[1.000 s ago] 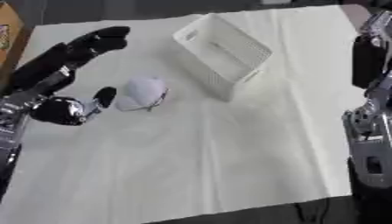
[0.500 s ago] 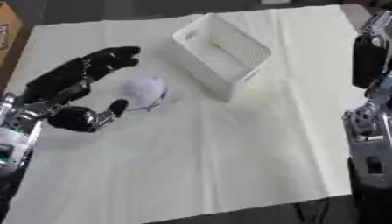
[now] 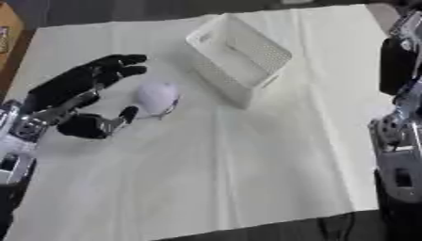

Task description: Pick up objects on the table and place them in the box.

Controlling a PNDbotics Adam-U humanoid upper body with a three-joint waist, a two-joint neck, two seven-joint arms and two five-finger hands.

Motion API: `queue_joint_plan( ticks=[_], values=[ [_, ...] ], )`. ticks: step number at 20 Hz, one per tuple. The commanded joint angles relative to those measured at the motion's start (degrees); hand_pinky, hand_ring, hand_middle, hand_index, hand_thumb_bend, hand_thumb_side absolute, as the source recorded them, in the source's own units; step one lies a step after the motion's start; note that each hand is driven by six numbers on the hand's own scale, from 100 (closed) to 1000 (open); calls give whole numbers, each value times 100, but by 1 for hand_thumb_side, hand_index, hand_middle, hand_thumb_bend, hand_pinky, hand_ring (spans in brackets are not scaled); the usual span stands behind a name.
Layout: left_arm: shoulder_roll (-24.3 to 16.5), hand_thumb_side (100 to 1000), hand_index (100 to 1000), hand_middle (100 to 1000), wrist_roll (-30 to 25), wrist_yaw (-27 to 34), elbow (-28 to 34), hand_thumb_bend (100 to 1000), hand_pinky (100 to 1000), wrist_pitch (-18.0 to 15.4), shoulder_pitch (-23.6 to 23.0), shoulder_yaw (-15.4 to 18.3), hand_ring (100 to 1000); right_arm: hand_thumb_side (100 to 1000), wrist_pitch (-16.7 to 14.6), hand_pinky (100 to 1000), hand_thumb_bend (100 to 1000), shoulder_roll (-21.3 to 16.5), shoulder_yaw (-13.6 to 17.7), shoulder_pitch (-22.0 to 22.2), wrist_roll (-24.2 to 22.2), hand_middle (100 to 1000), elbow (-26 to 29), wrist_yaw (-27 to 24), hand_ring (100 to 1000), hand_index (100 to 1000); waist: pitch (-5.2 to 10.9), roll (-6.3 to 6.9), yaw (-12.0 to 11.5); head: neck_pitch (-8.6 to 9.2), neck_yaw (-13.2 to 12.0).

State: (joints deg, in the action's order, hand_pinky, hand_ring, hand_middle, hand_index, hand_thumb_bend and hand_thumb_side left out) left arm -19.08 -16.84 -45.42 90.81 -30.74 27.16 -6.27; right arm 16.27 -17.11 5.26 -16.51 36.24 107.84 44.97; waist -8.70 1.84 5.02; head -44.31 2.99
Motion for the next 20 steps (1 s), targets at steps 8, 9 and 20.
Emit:
queue_joint_plan(
  ticks=[8, 9, 20],
  values=[
    [-13, 767, 1000, 1000, 192, 96, 42, 100, 1000, 221, 509, 182, 985, 879, -17, 474, 100, -70, -6, -71, 5, 703, 121, -5, 562, 751, 52, -5, 34, 34, 114],
    [-24, 761, 1000, 1000, 169, 130, 30, 100, 1000, 207, 560, 156, 992, 879, -20, 474, 100, -69, -9, -72, 3, 703, 123, -4, 562, 751, 52, -1, 42, 39, 116],
    [-107, 795, 1000, 1000, -487, 604, -471, 100, 1000, -481, 958, -434, 998, 882, -33, 474, 100, -71, -31, -76, -17, 703, 127, -13, 562, 751, 53, 22, 147, 136, 48]
  ],
)
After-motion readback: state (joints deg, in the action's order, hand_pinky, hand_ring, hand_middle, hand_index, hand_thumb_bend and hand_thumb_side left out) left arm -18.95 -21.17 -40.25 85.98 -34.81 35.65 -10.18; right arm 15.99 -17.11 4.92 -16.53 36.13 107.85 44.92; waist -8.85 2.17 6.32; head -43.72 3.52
